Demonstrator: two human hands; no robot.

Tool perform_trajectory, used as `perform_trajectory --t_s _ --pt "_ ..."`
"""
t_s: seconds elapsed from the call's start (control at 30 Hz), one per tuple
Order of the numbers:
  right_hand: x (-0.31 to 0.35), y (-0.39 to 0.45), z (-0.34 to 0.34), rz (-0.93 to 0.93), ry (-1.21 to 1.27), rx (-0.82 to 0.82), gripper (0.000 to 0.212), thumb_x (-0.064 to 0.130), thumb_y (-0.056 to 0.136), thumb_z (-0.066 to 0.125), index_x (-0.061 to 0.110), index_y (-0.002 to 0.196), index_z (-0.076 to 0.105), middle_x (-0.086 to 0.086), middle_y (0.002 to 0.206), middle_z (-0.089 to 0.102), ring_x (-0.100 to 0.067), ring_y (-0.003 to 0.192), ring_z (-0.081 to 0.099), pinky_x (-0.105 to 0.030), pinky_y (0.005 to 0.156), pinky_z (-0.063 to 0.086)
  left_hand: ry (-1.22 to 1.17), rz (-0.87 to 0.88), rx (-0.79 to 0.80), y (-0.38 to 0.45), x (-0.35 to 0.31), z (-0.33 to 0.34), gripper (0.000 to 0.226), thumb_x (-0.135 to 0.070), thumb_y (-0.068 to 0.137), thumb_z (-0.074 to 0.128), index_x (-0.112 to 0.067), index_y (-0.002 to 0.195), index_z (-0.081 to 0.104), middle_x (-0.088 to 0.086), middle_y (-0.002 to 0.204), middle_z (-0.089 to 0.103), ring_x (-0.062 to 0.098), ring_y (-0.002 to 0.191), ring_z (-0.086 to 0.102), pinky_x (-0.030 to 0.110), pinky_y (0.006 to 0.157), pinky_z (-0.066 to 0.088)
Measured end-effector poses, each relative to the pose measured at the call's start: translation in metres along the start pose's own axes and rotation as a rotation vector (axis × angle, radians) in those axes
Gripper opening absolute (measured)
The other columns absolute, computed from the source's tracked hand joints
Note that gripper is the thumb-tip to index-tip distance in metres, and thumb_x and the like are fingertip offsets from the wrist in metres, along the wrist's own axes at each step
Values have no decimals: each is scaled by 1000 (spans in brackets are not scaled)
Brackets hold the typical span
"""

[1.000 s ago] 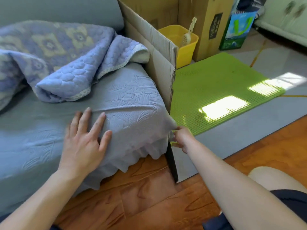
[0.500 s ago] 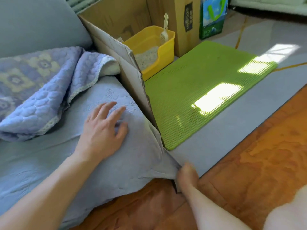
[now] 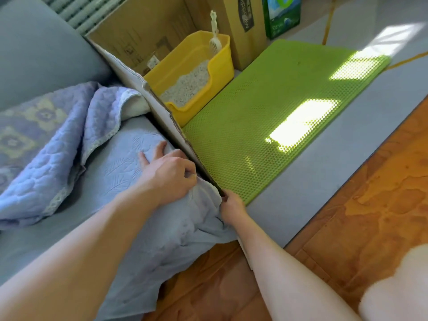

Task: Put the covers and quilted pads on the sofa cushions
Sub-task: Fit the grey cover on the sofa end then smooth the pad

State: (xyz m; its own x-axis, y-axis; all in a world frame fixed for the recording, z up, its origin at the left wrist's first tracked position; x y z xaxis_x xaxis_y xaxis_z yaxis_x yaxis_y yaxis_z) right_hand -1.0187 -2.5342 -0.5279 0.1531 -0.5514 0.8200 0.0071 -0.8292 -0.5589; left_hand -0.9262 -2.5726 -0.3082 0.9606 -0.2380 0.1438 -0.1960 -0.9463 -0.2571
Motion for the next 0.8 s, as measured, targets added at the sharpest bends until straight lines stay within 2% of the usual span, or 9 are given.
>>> perform_trajectory --t_s 0.07,0.13,0.23,0.3,0.33,0.47,0.57,0.7,0.8 --pt "-9 -2 -1 65 -149 -50 26 16 98 44 18 116 64 -4 107 63 -23 92 55 -31 80 47 -121 9 -114 1 2 -9 26 -38 94 54 -24 74 60 -14 96 60 30 132 40 55 106 34" --pt "-15 -7 -8 68 -317 -252 22 11 98 43 12 110 62 -8 113 60 -26 98 56 -34 81 48 -173 20 -309 0 11 -21 23 -32 96 56 -21 80 69 -5 92 67 30 104 60 37 85 47" --pt "3 -25 0 -193 -309 -540 13 12 99 45 10 100 57 -7 104 55 -23 96 50 -36 81 45 -337 -167 -571 -8 34 -36 19 -22 97 59 -15 97 77 0 100 72 23 95 61 25 84 41" --pt "14 -33 15 -274 -167 -484 12 17 102 45 12 99 56 -3 102 52 -18 92 47 -30 76 37 -458 -319 -618 -9 51 -39 19 -25 97 61 -15 100 77 -2 104 72 16 98 59 17 90 34" --pt "15 -31 18 -221 -52 -443 13 21 102 47 12 101 56 -1 103 52 -17 91 47 -28 74 33 -463 -322 -596 -9 55 -38 20 -28 97 61 -17 101 77 -4 108 72 14 103 61 15 92 33" --pt "-10 -10 11 145 425 -279 23 41 95 58 18 98 56 -2 101 63 -20 89 58 -33 73 46 -526 -285 -468 -19 63 -27 30 -49 99 53 -28 115 66 -1 113 64 21 114 54 32 95 39" --pt "-19 -15 27 161 485 -184 22 45 91 59 26 102 58 2 100 69 -19 93 65 -43 86 56 -176 -300 -317 -13 70 -22 34 -62 92 54 -30 104 55 -1 108 50 28 113 45 46 96 41" --pt "-19 -25 43 175 518 -193 5 28 102 52 24 102 53 -8 104 68 -22 90 64 -38 75 53 41 -54 -287 0 54 -31 21 -30 101 51 -14 88 47 6 89 47 36 88 55 41 69 43" --pt "-23 -29 37 172 317 -209 10 20 103 46 16 105 54 -1 92 60 -11 75 52 -29 59 40 204 -256 -459 -8 115 -61 9 -8 93 53 -8 97 46 22 95 50 43 85 58 48 66 49"
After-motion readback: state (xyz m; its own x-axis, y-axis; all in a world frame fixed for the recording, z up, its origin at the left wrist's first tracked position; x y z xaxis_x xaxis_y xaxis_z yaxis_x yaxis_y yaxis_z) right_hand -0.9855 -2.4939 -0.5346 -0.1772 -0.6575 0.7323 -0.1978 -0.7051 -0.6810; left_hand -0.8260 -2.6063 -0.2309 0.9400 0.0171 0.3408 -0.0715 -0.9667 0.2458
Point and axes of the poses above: each hand's wrist, its own y-axis towards the middle knuckle, its own z-axis out of the palm, x = y × z, the point moved 4 cm from there along y, towards the middle knuckle
